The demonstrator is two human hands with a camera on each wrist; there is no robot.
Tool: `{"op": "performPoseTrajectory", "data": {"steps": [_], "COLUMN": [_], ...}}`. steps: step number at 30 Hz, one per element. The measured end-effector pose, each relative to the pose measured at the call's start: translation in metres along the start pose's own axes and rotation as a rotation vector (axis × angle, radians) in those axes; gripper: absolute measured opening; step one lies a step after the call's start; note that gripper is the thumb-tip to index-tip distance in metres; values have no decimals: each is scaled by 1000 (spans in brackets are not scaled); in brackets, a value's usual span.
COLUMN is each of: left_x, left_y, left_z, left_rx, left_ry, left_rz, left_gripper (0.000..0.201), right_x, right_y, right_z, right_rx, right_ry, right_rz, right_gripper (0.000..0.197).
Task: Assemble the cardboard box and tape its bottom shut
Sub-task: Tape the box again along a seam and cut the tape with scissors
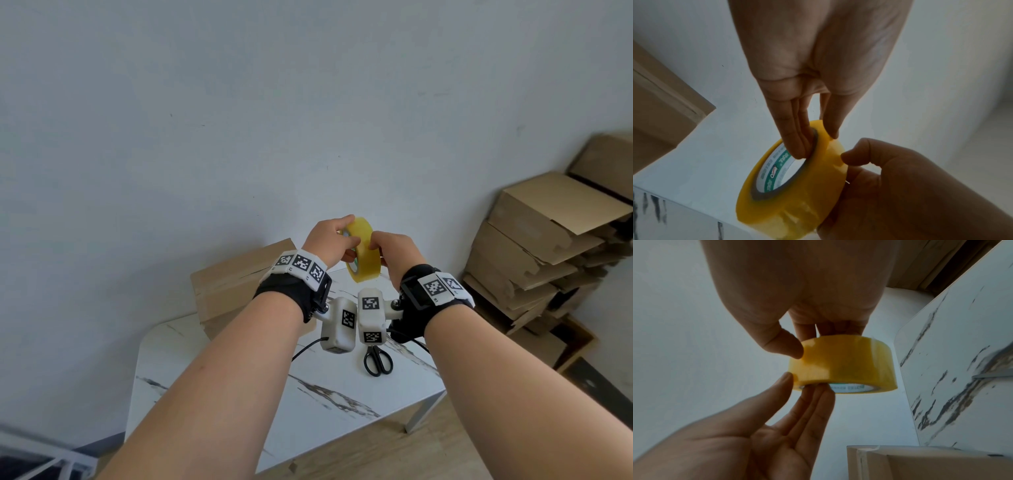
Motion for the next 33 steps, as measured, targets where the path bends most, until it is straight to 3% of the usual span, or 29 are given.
{"op": "performPoseTrajectory", "data": {"steps": [8,12,17,29,31,33], "left_x": [6,6,0,-2,-1,1], "left_y": [5,5,-3,5,6,9], "left_z": [8,3,1,4,6,9], "left_rx": [52,-10,-29,8,28,70], "left_ry": [-36,41,85,71,44,-25], "left_rz": [-27,2,74,53,44,23], "left_gripper": [52,49,58,61,60,59], "right_x": [-6,-7,-8,-5,-4,-6], "right_y": [-6,-6,-2,8,6,3], "right_z": [-4,-4,-2,-6,-4,-5], "right_rx": [16,31,7,-82,-79,-45], "right_ry": [23,49,87,3,-27,-27], "right_rz": [29,22,16,-18,-10,20], "right_gripper": [20,22,16,1,8,28]}}
Point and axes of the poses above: each hand's wrist, its own y-axis towards the middle knuckle, its own x-axis out of the back of the hand, z = x × y, the point moved 5 cm from there along y, towards the middle knuckle, and after that the axes turned 4 degrees about -z, right-handed, at the moved point
